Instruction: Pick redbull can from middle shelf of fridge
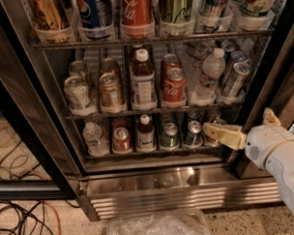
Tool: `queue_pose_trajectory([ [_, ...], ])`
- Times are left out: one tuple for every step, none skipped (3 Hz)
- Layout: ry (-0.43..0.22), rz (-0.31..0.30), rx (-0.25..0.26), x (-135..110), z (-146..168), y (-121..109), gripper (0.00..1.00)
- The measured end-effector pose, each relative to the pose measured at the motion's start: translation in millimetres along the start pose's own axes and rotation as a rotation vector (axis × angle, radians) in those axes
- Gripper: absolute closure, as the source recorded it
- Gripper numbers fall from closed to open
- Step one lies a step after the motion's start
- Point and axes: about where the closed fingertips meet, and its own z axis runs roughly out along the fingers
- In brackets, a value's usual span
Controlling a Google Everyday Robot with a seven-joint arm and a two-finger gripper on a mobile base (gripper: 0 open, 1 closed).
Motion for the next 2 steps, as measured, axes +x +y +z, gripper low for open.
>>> queue_pose_trajectory([
  [-0.027, -0.021, 0.080, 16.4, -8.8, -21.6, 0.00],
  [-0.074, -0.026, 0.097, 31.9, -4.2, -1.5, 0.00],
])
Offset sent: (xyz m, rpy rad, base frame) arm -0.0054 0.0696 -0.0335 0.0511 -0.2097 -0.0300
